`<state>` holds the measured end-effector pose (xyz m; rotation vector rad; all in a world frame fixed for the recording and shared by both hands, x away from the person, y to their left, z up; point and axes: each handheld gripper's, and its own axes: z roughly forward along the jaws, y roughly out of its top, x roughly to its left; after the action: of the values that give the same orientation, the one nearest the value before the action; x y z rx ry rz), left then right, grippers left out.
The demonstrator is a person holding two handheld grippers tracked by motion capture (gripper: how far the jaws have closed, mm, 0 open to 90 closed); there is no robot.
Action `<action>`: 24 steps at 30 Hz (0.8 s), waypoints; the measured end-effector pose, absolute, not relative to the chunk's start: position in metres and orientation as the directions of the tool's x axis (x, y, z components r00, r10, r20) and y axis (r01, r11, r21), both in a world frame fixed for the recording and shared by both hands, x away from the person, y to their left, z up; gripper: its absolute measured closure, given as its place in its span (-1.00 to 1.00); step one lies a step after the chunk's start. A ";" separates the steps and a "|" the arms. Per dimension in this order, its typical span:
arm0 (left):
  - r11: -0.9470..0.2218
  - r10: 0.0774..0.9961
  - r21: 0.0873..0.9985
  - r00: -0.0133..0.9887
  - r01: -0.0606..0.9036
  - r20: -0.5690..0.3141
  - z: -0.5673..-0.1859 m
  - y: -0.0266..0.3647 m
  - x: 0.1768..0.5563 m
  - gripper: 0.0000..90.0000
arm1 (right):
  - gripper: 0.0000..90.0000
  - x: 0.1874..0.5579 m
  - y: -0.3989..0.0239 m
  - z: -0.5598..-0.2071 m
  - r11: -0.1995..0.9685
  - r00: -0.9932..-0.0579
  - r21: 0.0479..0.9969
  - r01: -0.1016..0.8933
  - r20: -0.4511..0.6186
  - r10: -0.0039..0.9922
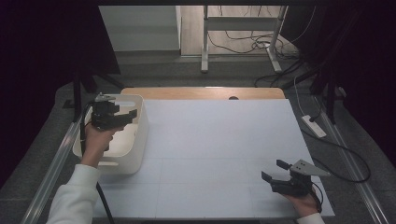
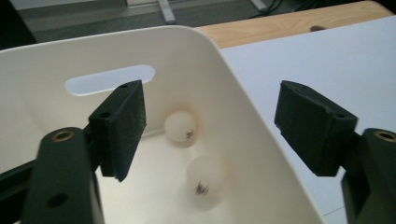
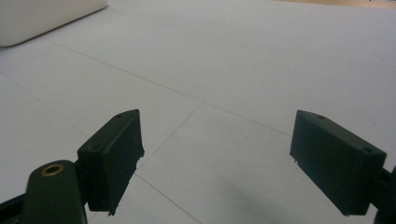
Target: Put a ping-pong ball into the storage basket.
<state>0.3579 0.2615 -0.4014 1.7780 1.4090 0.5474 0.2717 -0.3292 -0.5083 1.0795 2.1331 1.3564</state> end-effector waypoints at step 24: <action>-0.127 0.873 0.840 0.462 0.528 -0.158 -0.382 0.238 0.333 -0.53 | -0.62 0.271 -0.331 -0.509 0.231 -0.629 0.889 0.396 0.079 0.773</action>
<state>0.3329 0.2375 -0.3825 1.7939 1.1920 0.4720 0.2705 -0.3309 -0.5085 1.0782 2.1321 1.3635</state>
